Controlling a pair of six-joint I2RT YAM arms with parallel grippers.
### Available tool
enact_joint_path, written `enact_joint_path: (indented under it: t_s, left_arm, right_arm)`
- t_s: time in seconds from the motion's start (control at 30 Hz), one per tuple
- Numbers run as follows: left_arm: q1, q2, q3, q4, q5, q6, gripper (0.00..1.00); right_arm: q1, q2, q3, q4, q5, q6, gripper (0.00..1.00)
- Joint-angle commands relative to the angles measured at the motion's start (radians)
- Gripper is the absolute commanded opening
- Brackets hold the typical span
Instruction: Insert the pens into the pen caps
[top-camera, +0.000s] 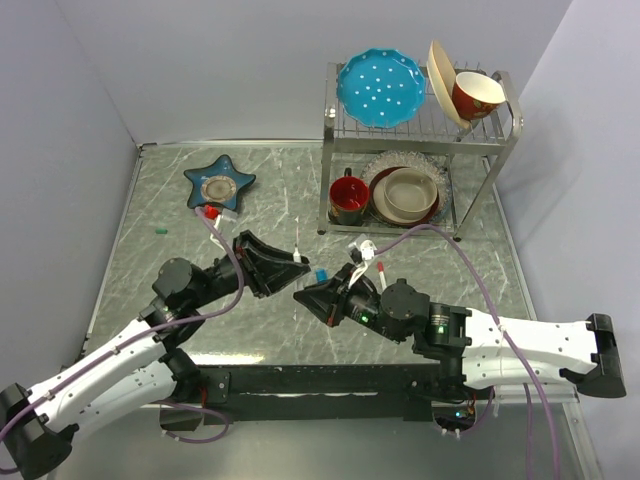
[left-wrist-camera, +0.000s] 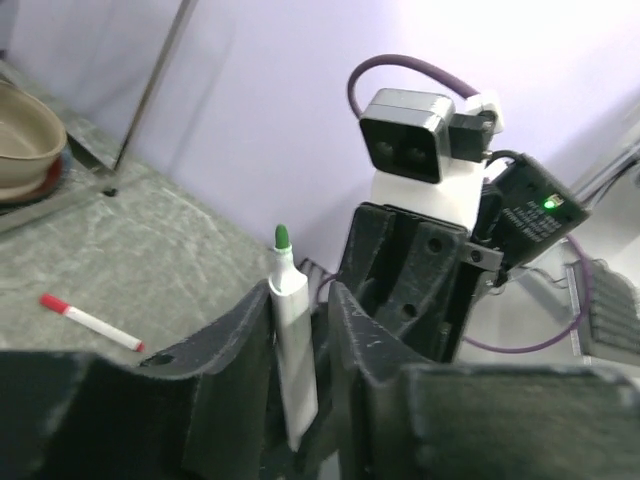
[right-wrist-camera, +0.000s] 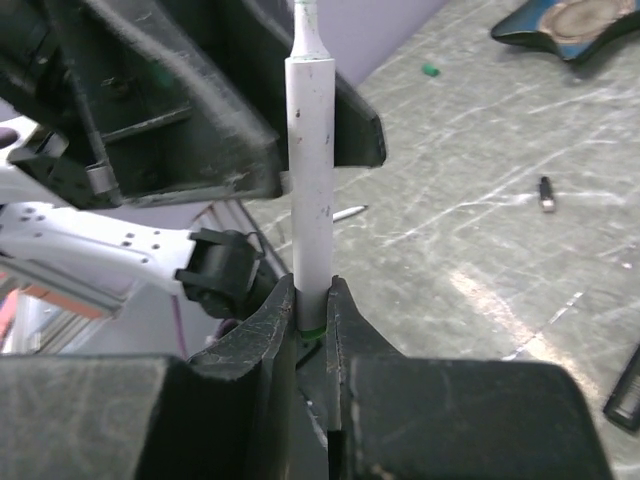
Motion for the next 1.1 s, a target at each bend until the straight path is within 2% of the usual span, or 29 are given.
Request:
enact_joint_path:
  t_s: [0.0,0.1,0.17,0.2,0.3,0.37,0.6,0.73,0.83,0.87,0.93,0.97,1.0,1.07]
  left_arm:
    - [-0.002,0.016,0.069,-0.019,0.015,0.069,0.22]
    - [-0.002,0.033,0.054,0.021,0.044,0.047,0.01]
    - [-0.002,0.030,0.039,0.068,0.053,0.014,0.01]
    - [-0.002,0.021,0.018,0.087,0.053,-0.003,0.01]
    - [-0.003,-0.004,-0.038,0.163,0.035,-0.049,0.01]
    - [-0.002,-0.013,-0.058,0.192,0.021,-0.071,0.01]
    - [-0.003,-0.022,-0.087,0.212,-0.001,-0.106,0.01]
    - [-0.003,-0.004,-0.087,0.219,-0.001,-0.127,0.01]
    - [-0.003,0.019,-0.072,0.219,0.015,-0.124,0.01]
    - [-0.003,0.027,-0.059,0.206,0.015,-0.120,0.01]
    - [-0.003,0.033,-0.040,0.156,-0.036,-0.112,0.15]
    - [-0.003,0.032,-0.011,0.054,-0.071,-0.097,0.25]
    - [-0.003,0.022,0.003,0.000,-0.121,-0.098,0.50]
    - [-0.002,0.006,0.028,-0.106,-0.218,-0.095,0.63]
  right_arm:
    - [-0.007,-0.025,-0.020,-0.018,-0.037,0.014,0.00]
    - [-0.007,-0.039,-0.017,-0.029,-0.038,0.017,0.02]
    - [-0.007,-0.049,-0.014,-0.030,-0.041,0.028,0.13]
    - [-0.008,-0.052,-0.014,-0.029,-0.043,0.029,0.27]
    - [-0.030,-0.060,-0.025,0.005,-0.064,0.049,0.38]
    - [-0.064,-0.051,-0.030,0.031,-0.104,0.071,0.40]
    - [-0.107,-0.011,-0.016,0.080,-0.167,0.063,0.40]
    - [-0.110,0.000,-0.022,0.109,-0.187,0.057,0.34]
    - [-0.114,0.012,-0.022,0.114,-0.205,0.051,0.15]
    - [-0.116,0.009,-0.025,0.116,-0.208,0.045,0.01]
    - [-0.120,0.001,-0.039,0.125,-0.213,0.048,0.00]
    - [-0.122,-0.002,-0.042,0.123,-0.211,0.054,0.00]
    - [-0.128,-0.003,-0.045,0.119,-0.208,0.060,0.00]
    - [-0.131,-0.019,-0.063,0.117,-0.190,0.078,0.00]
